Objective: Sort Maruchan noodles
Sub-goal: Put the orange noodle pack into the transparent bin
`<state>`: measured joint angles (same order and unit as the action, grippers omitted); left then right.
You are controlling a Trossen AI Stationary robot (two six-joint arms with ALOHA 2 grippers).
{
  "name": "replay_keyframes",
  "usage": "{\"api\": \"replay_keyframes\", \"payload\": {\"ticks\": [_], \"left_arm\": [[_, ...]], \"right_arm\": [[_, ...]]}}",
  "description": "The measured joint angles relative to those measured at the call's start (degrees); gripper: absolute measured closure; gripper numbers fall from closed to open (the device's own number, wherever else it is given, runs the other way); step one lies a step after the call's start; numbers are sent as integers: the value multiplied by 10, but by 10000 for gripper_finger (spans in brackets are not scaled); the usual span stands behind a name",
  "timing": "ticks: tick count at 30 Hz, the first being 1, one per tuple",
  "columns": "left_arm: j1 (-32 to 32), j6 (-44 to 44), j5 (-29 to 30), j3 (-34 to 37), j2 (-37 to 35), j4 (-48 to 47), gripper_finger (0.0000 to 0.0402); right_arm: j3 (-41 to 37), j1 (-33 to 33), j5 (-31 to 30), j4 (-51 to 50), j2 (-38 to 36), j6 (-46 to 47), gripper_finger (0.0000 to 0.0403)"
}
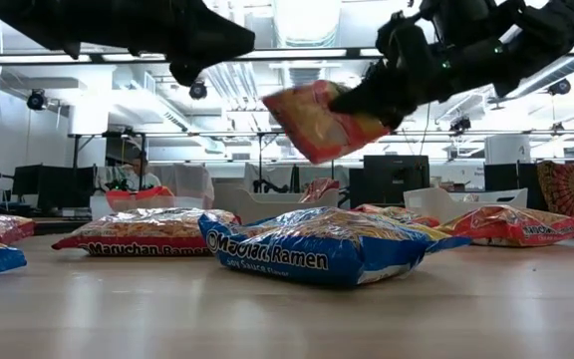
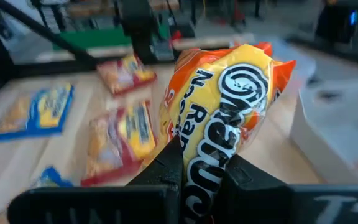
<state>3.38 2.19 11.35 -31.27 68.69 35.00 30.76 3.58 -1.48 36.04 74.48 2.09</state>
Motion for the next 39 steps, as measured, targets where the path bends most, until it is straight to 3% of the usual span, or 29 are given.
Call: {"api": "replay_keyframes", "payload": {"ticks": [9,15,30,34,39], "left_arm": [[-6,-10,1,-9,44,62,168],[-24,-8,2,-8,117,119,118],[-64,44,-15,-9,241,217,138],[-64,44,-19,-9,254,231,170],[-64,43,-20,-10,253,231,240]], "right_arm": [[-1,-4,0,44,50,-28,369],[11,-7,1,53,69,-42,369],[16,-11,1,48,67,-57,369],[16,-11,0,47,67,-57,369],[16,-11,-1,48,67,-49,369]]}}
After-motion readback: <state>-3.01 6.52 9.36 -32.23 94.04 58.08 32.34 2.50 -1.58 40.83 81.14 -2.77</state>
